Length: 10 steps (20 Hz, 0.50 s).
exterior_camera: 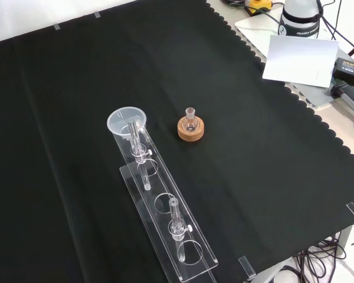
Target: Pick up the funnel from the transparent funnel stand.
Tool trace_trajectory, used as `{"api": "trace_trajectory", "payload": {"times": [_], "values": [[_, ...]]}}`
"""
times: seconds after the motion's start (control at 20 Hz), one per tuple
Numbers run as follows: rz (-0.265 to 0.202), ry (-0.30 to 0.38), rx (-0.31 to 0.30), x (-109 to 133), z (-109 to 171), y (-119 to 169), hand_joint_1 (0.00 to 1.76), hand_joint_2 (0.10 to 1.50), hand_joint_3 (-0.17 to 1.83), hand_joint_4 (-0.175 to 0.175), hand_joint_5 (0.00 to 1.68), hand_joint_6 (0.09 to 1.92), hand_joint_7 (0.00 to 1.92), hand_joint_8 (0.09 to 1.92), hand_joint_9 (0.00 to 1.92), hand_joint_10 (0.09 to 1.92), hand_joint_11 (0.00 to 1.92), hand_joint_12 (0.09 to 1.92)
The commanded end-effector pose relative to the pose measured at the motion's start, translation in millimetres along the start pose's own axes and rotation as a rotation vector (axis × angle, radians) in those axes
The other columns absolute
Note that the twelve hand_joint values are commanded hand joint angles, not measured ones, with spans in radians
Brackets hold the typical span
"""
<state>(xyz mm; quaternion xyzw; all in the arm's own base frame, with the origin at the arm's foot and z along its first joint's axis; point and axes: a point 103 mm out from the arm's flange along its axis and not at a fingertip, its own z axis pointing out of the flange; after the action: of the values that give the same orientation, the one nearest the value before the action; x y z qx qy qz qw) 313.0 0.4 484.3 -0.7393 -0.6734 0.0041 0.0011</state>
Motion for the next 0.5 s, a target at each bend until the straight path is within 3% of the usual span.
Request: {"api": "trace_trajectory", "payload": {"times": [0.05,0.5], "values": [[0.040,0.003,0.019,-0.5,7.5,17.3,0.00,1.17,0.35,0.029,0.18,0.09,0.00,0.27,0.13,0.57,0.07,1.36],[0.014,-0.005,0.085,24.7,30.6,81.9,0.00,1.16,0.34,0.029,0.18,0.09,0.00,0.29,0.12,0.60,0.07,1.37]]}}
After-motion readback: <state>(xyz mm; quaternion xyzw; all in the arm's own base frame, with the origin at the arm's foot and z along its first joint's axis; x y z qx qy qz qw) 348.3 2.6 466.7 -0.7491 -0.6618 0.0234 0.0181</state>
